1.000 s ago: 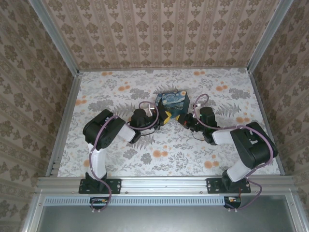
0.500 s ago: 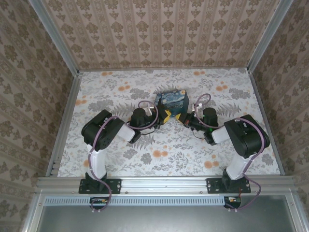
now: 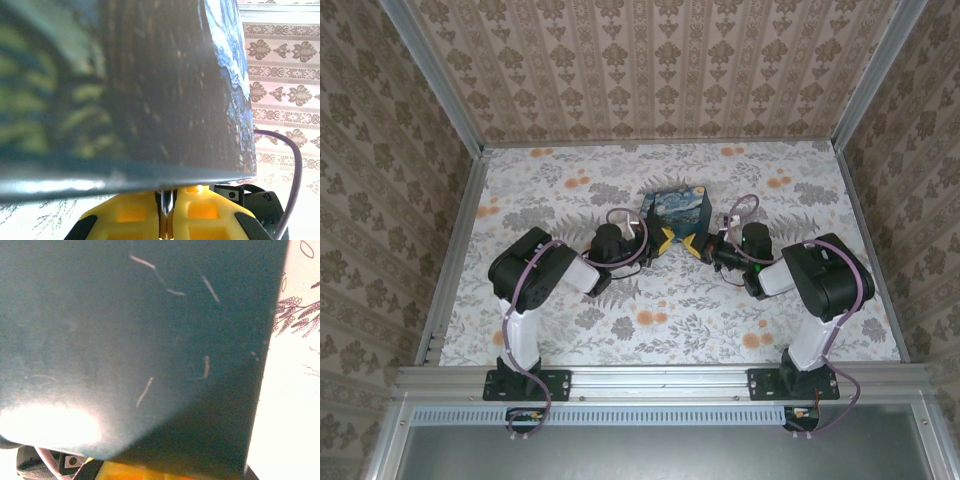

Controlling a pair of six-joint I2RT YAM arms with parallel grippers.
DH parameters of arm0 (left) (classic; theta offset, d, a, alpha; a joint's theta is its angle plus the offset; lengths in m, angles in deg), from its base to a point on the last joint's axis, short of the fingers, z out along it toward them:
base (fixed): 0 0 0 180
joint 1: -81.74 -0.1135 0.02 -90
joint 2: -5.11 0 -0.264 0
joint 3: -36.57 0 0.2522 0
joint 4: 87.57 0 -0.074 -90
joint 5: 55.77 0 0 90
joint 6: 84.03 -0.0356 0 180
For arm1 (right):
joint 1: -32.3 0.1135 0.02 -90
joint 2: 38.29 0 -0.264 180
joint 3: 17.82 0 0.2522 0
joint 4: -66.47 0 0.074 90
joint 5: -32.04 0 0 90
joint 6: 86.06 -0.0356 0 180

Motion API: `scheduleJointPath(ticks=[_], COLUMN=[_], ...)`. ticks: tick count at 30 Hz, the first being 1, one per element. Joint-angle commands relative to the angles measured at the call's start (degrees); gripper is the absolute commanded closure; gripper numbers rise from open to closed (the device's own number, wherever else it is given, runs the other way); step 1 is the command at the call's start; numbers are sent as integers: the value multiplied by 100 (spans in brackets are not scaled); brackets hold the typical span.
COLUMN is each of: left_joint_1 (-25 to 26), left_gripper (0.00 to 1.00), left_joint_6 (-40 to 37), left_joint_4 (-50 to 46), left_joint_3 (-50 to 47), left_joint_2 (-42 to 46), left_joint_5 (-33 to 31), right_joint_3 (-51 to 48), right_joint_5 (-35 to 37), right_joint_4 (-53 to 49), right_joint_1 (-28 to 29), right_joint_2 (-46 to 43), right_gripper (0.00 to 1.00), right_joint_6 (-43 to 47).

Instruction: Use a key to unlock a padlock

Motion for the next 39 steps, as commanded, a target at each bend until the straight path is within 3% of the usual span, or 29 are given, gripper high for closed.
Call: scheduleJointPath(ticks=[1, 6, 12, 16, 22, 30, 35, 39], left_joint_1=[308, 339, 356, 373, 337, 104, -3, -87], left_gripper=[100, 100, 100, 100, 100, 100, 100, 100], left_joint_6=[-24, -15, -6, -1, -62, -468, -565, -724], left_joint_4=[528, 528, 528, 528, 519, 503, 494, 425], left_joint_3=[146, 192, 194, 194, 117, -90, -113, -96], left_joint_2=[310, 256, 229, 194, 90, -205, -329, -379], left_joint_5=[679, 684, 705, 689, 496, 210, 212, 274], right_joint_3=[306, 470, 522, 637, 551, 292, 110, -71], right_joint_5=[-93, -175, -69, 60, 113, 249, 349, 487], right_joint_4=[167, 208, -92, -1023, -1109, -1560, -2267, -2950], right_joint_1=[59, 150, 133, 186, 172, 110, 115, 114], right_joint_2=[119, 203, -15, -320, -386, -675, -1031, -1434], right_gripper=[100, 100, 100, 100, 100, 52, 34, 26], right_joint_6=[-389, -489, 305, 991, 1127, 1445, 1891, 2364])
